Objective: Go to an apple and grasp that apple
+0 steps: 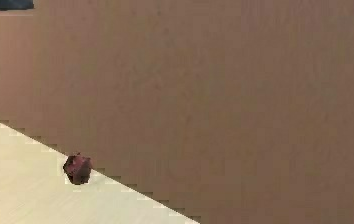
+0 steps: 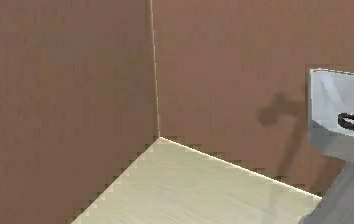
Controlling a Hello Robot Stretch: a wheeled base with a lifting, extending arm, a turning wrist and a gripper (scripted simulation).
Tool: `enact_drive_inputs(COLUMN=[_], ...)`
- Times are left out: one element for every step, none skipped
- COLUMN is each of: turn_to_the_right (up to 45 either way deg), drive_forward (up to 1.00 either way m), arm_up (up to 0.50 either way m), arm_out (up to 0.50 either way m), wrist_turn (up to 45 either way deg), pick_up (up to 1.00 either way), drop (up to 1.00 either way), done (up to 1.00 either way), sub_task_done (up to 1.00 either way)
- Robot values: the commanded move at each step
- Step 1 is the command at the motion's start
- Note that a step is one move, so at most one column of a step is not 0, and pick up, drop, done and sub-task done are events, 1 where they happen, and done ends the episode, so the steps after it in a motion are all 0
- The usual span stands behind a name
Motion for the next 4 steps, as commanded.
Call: enact_drive_inputs(turn_to_the_right=[-45.0,-6.0,0.0,0.0], drive_forward=[0.00,0.00,1.00,1.00], arm_up=[0.00,0.00,0.00,0.00], arm_out=[0.00,0.00,0.00,0.00], wrist_turn=[0.0,0.0,0.0,0.0], pick_up=[0.00,0.00,0.00,0.00], drop=[0.00,0.00,0.00,0.00], done=[0.00,0.00,0.00,0.00], sub_task_done=[0.00,0.00,0.00,0.00])
